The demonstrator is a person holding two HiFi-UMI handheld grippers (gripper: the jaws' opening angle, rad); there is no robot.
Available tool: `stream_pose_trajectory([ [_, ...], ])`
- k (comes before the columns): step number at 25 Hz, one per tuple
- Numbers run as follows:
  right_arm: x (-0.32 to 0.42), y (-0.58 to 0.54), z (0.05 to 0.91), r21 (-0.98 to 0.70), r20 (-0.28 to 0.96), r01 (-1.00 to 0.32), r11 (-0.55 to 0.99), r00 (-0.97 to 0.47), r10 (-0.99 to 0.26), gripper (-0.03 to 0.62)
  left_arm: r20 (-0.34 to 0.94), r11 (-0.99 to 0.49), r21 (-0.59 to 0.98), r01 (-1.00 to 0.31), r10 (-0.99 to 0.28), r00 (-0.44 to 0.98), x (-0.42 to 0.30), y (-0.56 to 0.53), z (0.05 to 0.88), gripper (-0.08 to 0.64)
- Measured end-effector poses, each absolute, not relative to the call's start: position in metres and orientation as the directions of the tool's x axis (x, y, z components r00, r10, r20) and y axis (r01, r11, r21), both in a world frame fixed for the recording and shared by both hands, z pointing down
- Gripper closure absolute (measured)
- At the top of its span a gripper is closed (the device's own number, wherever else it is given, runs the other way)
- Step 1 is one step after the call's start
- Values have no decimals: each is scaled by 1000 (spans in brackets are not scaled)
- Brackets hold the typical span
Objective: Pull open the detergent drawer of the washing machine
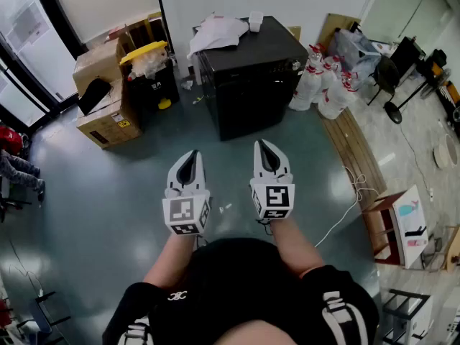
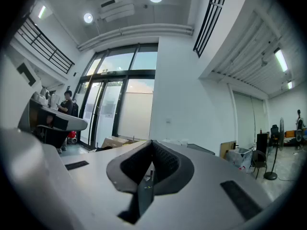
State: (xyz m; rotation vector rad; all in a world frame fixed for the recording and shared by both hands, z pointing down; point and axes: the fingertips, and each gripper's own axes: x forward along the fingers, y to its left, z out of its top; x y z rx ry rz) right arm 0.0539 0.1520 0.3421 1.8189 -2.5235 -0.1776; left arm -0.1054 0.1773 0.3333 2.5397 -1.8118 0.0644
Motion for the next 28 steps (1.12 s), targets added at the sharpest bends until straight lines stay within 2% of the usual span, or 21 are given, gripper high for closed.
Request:
stream_pose_trajectory([
  [16, 45, 175, 339, 138, -46, -927, 349, -358, -932, 589, 57, -331, 11, -943, -942, 331, -104, 198, 335, 558],
  [28, 9, 163, 344, 131, -37, -936, 328, -335, -942, 589, 57, -370, 13, -929, -927, 370, -137, 180, 340, 558],
])
